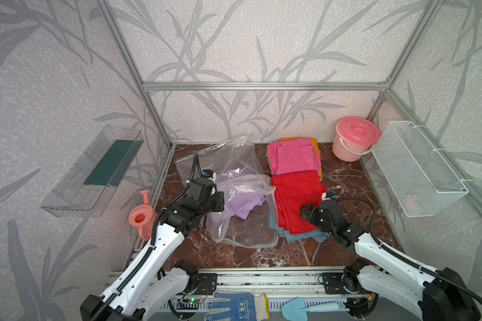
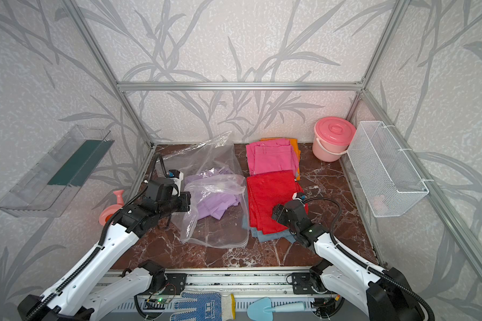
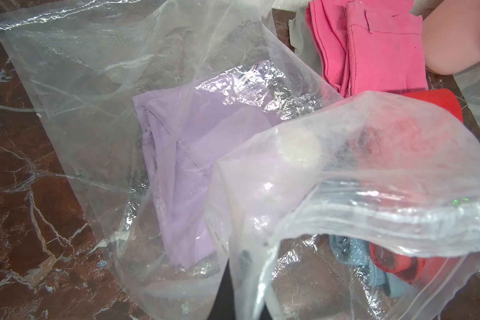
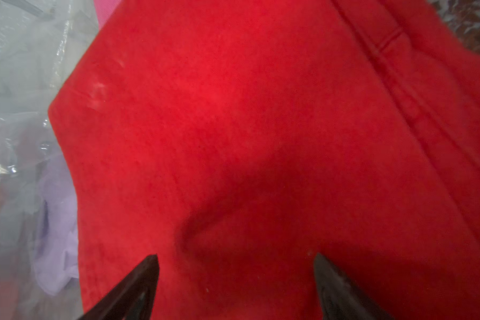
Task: Take the trousers out of the vacuum bag
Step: Place the trousers at the center of the board.
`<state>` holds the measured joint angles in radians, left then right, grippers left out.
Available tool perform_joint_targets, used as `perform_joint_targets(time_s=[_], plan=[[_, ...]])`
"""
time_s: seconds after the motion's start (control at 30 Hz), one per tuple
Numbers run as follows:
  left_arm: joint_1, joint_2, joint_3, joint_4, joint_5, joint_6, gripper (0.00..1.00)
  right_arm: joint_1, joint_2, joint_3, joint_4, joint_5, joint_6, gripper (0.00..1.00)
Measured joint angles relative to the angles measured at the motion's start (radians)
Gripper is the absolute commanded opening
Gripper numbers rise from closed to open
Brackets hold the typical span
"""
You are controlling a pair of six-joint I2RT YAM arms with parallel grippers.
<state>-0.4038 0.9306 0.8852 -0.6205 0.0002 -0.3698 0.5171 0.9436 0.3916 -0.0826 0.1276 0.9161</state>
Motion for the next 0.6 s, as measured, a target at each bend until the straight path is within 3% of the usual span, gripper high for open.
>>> perform_joint_targets(time_s=[0.2,0.33,0.6], plan=[[0.001,0.0,0.0,0.0,0.0,0.0,0.0,-0.002,-0.037,0.117,-0.096,0.005,-0.04,0.88],[0.002,0.0,0.0,0.0,0.0,0.0,0.0,-0.002,0.007,0.216,-0.046,-0.012,-0.055,0.88],[0.006,0.0,0.0,0.0,0.0,0.0,0.0,-0.002,0.292,0.234,0.112,-0.092,-0.044,0.88]])
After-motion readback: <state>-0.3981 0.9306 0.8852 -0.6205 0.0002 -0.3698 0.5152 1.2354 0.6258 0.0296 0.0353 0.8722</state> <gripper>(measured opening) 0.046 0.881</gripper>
